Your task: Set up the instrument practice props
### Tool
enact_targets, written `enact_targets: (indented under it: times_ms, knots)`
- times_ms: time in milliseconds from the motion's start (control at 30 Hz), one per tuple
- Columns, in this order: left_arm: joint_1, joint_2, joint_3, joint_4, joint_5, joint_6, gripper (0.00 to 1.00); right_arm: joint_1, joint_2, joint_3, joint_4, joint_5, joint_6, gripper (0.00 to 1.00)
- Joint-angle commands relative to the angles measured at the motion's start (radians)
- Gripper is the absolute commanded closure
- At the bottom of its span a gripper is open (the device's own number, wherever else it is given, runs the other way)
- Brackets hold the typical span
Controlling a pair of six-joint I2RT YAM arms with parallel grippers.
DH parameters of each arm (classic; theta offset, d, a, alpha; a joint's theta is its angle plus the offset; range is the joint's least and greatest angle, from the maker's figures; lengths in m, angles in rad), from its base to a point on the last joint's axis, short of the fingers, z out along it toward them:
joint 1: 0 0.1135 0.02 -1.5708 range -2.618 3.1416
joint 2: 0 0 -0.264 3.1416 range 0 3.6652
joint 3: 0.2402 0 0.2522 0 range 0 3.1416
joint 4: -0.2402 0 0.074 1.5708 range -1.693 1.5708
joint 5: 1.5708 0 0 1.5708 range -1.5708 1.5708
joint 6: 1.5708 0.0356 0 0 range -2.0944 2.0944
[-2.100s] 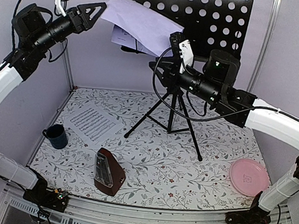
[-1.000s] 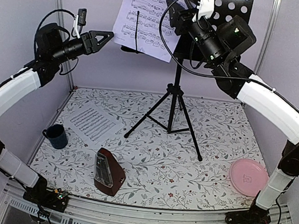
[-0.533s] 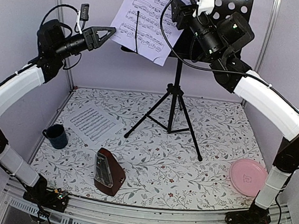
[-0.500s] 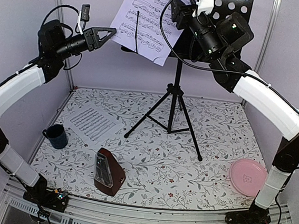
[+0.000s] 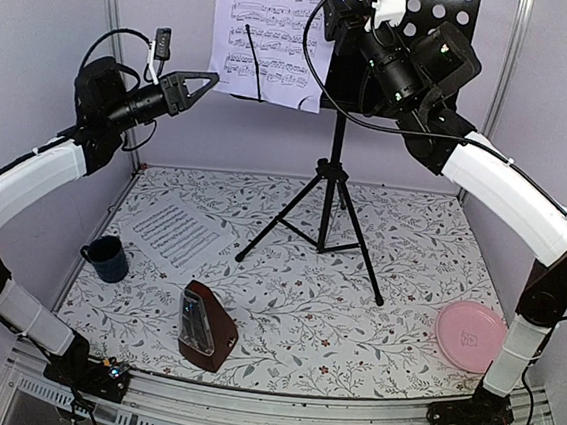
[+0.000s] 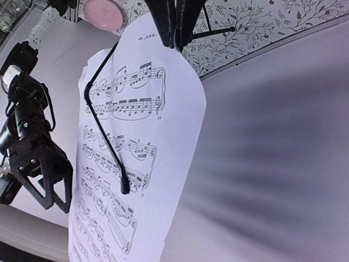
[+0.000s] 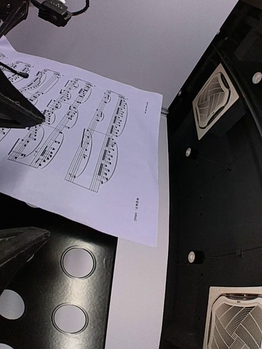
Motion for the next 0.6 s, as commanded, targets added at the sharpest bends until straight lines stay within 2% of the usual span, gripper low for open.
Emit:
enact_targets:
  times_ms: [0,433,500,567]
  knots:
    - [-0.026,-0.023,-0.036,0.053,-0.026,-0.008,1.00,-0.006,0.006,0.028,-0.002,-0.003,-0.002,0.35]
    - [-0.060,-0.023,0.003,0.021,-0.053,0.013,0.99,-0.007,0.028,0.051,-0.003,0.006,-0.024,0.34]
    - [-0.060,-0.030,-0.001,0.010,-0.064,0.019,0.94,-0.007,0.026,0.047,-0.003,0.013,-0.024,0.34]
    - [-0.061,-0.041,-0.003,-0.002,-0.075,0.027,0.81,-0.006,0.022,0.042,-0.004,0.016,-0.024,0.31]
